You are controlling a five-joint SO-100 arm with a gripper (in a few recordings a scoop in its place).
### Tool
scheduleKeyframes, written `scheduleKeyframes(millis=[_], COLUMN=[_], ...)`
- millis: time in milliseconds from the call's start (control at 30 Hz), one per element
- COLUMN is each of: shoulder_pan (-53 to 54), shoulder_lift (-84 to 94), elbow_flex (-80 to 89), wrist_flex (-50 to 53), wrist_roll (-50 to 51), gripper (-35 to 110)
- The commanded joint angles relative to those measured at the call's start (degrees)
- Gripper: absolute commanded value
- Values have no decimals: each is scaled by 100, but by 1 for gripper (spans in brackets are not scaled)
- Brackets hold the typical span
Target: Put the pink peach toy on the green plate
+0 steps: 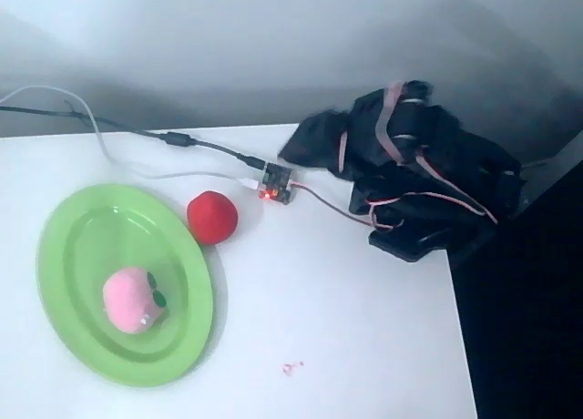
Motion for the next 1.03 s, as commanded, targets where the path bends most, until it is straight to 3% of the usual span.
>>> scheduleKeyframes(millis=[0,200,1000], shoulder_pan=[-791,-2092,-2048], shoulder_lift=[185,220,220], elbow_flex=[756,1705,1714], wrist_flex=[132,-167,-167], wrist_roll=[396,-149,-246], gripper=[0,0,0])
